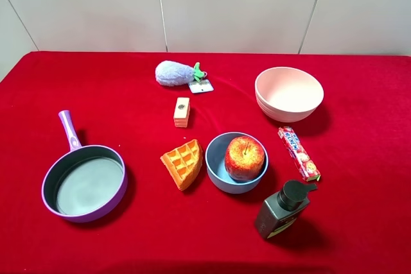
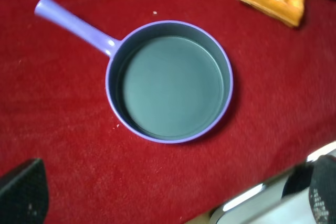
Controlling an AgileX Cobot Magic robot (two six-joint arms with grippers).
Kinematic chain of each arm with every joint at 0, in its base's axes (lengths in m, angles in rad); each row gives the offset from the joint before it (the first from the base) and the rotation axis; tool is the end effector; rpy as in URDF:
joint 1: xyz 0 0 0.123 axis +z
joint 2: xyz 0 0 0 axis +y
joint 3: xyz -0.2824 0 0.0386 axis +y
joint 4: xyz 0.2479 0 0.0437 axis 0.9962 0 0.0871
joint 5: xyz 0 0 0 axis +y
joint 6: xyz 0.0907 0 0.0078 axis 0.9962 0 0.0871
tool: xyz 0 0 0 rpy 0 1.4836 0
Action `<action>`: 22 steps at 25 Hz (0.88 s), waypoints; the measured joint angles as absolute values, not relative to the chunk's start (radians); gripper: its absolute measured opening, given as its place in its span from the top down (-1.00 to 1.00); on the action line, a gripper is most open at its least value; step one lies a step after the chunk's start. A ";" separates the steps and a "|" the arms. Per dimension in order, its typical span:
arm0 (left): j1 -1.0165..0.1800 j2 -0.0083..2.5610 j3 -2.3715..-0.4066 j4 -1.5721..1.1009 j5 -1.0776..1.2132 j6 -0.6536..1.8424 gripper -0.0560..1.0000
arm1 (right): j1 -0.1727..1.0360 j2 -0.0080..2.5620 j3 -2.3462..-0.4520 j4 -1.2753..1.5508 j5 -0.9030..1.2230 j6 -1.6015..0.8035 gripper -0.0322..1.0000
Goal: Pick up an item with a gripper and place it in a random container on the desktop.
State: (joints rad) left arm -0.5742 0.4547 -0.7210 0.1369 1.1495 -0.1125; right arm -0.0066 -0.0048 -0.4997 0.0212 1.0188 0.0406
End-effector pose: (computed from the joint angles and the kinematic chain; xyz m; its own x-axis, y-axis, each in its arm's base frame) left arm 0.0517 -0.0199 0.3247 -0.6231 0.3367 -0.7060 0.4312 0.9009 0.0491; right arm -0.0039 0.0017 0.2805 -0.4141 0.0544 -0.9086 0.0116 0.9984 0.0545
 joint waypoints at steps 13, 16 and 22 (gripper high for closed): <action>-0.205 0.139 -0.497 0.041 1.073 -0.015 -0.98 | -0.007 -0.005 -0.500 0.021 1.019 0.041 -0.40; -0.147 0.078 -0.491 0.029 1.066 0.008 -0.98 | -0.007 -0.005 -0.500 0.021 1.019 0.041 -0.40; -0.081 -0.005 -0.491 0.027 1.059 0.020 -0.98 | -0.007 -0.005 -0.500 0.021 1.019 0.041 -0.40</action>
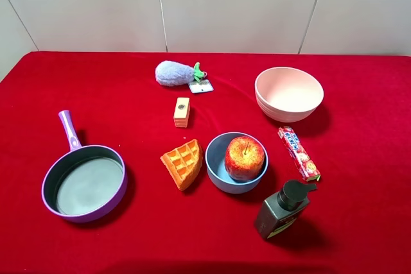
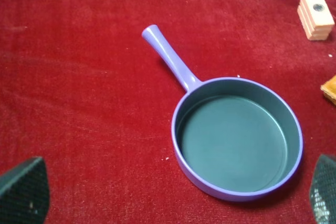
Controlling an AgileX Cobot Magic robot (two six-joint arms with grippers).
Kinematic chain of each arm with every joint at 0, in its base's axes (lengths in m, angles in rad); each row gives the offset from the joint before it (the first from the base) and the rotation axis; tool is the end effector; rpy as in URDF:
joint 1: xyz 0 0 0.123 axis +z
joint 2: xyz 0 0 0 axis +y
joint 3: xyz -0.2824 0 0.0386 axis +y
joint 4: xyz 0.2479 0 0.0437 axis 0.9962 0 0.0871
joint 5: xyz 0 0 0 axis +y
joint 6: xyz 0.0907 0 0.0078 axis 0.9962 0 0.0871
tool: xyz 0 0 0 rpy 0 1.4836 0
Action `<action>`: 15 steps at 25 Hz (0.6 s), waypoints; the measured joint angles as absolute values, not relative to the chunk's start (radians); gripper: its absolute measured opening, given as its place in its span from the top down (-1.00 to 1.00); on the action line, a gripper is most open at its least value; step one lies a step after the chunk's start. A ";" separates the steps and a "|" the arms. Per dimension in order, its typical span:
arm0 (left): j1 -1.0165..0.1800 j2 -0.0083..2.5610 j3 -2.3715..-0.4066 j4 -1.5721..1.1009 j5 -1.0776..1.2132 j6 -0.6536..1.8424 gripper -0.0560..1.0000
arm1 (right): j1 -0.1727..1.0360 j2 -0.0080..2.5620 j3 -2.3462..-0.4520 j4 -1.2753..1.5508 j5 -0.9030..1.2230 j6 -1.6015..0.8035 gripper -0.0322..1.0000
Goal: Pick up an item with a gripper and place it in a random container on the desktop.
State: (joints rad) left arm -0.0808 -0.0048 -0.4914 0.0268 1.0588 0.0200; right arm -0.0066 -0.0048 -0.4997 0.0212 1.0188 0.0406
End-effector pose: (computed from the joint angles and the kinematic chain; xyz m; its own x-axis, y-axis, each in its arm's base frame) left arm -0.0043 0.0025 0.2749 -0.4538 0.0700 -0.8883 0.0751 0.9964 0.0401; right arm -0.0039 0.0017 0.2805 -0.4141 0.0544 -0.9086 0.0116 0.9984 0.0545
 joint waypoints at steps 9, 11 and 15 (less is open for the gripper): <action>-0.076 -0.005 -0.491 0.019 1.055 0.036 -0.98 | -0.007 -0.005 -0.500 0.021 1.019 0.041 -0.40; -0.076 -0.005 -0.491 0.019 1.055 0.036 -0.98 | -0.007 -0.005 -0.500 0.021 1.019 0.041 -0.40; -0.076 -0.005 -0.491 0.019 1.055 0.036 -0.99 | -0.007 -0.005 -0.500 0.021 1.019 0.041 -0.40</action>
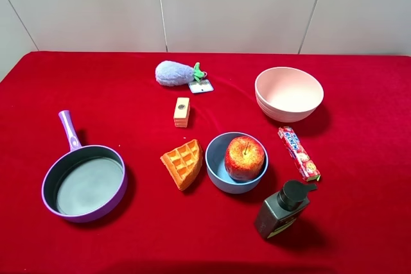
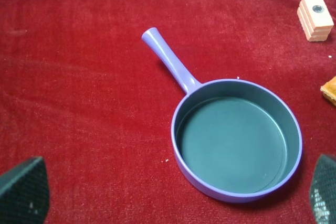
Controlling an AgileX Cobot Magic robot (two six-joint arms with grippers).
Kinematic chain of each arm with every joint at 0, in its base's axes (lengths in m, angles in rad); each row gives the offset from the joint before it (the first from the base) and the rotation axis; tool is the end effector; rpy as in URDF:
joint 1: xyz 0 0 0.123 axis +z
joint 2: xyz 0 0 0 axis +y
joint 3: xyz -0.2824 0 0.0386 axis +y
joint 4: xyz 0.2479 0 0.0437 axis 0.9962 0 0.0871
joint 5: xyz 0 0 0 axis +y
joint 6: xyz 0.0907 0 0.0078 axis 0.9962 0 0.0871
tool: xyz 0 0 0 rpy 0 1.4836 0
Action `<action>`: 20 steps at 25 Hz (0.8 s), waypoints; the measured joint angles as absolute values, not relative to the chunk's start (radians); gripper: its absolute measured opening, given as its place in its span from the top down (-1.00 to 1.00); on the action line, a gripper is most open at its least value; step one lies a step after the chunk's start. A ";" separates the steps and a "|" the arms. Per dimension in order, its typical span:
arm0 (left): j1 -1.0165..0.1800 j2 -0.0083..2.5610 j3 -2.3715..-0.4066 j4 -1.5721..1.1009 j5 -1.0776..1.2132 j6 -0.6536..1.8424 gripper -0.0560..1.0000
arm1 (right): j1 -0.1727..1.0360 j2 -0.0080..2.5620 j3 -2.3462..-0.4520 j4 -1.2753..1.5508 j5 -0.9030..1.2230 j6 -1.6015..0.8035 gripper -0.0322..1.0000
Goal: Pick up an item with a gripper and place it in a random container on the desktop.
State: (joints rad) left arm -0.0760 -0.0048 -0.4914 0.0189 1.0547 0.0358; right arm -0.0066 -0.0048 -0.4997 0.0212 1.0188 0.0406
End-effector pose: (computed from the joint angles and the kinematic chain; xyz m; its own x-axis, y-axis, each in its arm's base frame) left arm -0.0042 0.0018 0.2753 -0.4494 0.0795 -0.8898 0.0817 0.9955 0.0477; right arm -0.0039 0.0017 0.2805 -0.4141 0.0544 -0.9086 0.0116 0.9984 0.0545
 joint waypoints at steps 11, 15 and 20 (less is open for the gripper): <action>-0.076 -0.005 -0.491 0.019 1.055 0.036 -0.99 | -0.007 -0.005 -0.500 0.021 1.019 0.041 -0.40; -0.076 -0.005 -0.491 0.019 1.055 0.036 -0.99 | -0.007 -0.005 -0.500 0.021 1.019 0.041 -0.40; -0.076 -0.005 -0.491 0.019 1.055 0.036 -0.99 | -0.007 -0.005 -0.500 0.021 1.019 0.041 -0.40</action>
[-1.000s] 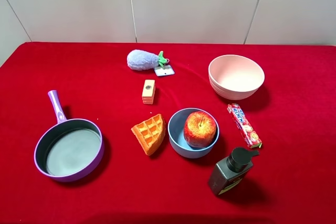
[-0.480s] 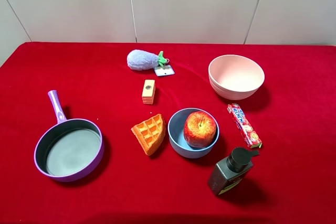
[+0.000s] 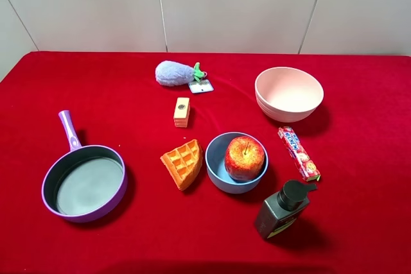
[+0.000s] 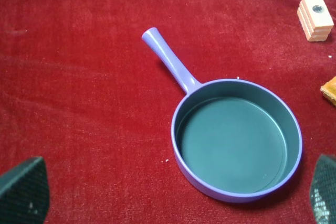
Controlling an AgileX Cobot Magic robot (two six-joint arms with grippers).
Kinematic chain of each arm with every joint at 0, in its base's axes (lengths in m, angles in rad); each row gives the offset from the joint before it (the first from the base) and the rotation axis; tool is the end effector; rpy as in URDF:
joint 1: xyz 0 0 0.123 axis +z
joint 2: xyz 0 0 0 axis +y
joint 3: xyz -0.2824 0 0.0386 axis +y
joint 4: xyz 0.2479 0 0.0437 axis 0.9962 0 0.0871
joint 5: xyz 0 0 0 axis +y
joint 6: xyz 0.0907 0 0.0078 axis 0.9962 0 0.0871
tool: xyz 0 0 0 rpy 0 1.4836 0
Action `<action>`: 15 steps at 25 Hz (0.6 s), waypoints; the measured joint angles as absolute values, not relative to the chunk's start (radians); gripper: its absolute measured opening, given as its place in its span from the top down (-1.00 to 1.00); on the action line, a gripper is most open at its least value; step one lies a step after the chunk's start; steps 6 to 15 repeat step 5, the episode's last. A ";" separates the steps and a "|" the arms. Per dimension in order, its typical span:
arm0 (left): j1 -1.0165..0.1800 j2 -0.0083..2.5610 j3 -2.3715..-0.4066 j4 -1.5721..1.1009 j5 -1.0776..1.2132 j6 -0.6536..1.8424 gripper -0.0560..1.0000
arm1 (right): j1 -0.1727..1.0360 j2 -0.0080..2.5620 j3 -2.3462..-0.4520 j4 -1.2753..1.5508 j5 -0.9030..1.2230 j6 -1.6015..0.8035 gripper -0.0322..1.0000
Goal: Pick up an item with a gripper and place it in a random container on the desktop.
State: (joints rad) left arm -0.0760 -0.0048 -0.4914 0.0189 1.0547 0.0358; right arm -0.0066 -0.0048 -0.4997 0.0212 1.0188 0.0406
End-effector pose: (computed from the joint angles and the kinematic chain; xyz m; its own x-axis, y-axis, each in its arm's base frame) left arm -0.0042 0.0018 0.2753 -0.4494 0.0795 -0.8898 0.0817 0.9955 0.0477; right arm -0.0039 0.0017 0.2805 -0.4141 0.0544 -0.9086 0.0116 0.9984 0.0545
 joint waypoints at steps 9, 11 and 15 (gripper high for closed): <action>-0.076 -0.005 -0.491 0.019 1.055 0.036 -0.99 | -0.007 -0.005 -0.500 0.021 1.019 0.041 -0.40; -0.076 -0.005 -0.491 0.019 1.055 0.036 -0.99 | -0.007 -0.005 -0.500 0.021 1.019 0.041 -0.40; -0.076 -0.005 -0.491 0.019 1.055 0.036 -0.99 | -0.007 -0.005 -0.500 0.021 1.019 0.041 -0.40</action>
